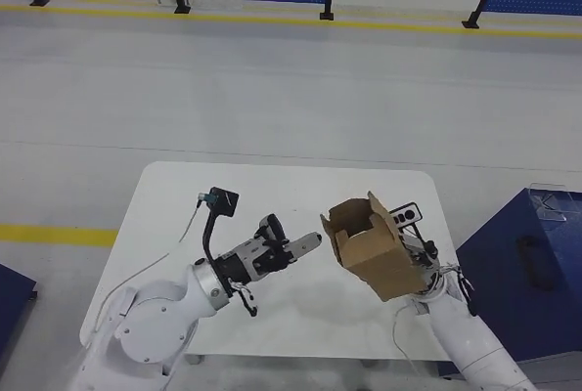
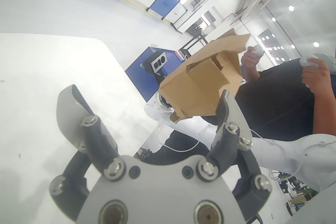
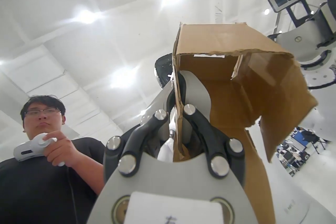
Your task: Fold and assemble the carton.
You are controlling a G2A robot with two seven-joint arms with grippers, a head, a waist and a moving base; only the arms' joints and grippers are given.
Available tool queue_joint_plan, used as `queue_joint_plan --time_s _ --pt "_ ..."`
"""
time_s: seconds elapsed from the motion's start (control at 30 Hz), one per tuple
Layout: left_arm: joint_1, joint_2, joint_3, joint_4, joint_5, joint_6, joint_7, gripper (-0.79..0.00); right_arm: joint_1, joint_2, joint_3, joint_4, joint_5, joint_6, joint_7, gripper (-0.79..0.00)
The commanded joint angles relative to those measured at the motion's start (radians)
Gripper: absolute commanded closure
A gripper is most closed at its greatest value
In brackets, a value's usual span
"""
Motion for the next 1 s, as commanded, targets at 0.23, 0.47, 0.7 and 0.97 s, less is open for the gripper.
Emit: queue_joint_plan --time_s 0.23,0.47,0.7,0.97 --pt "-0.037 -0.005 0.020 0.012 -0.004 0.023 0.016 -0.785 -0.019 -0.014 0.047 -0.025 -0.066 -0.005 0.000 0.000" --pt "-0.047 -0.007 0.044 0.006 0.011 0.026 0.008 -0.785 -0.035 -0.023 0.074 -0.044 -0.117 -0.013 0.000 0.000" --pt "-0.061 -0.008 0.065 0.018 0.029 0.047 -0.008 -0.785 -0.051 -0.031 0.092 -0.064 -0.163 -0.021 0.000 0.000" --pt "-0.075 -0.009 0.085 0.028 0.051 0.080 -0.037 -0.785 -0.064 -0.036 0.131 -0.081 -0.216 -0.061 0.000 0.000"
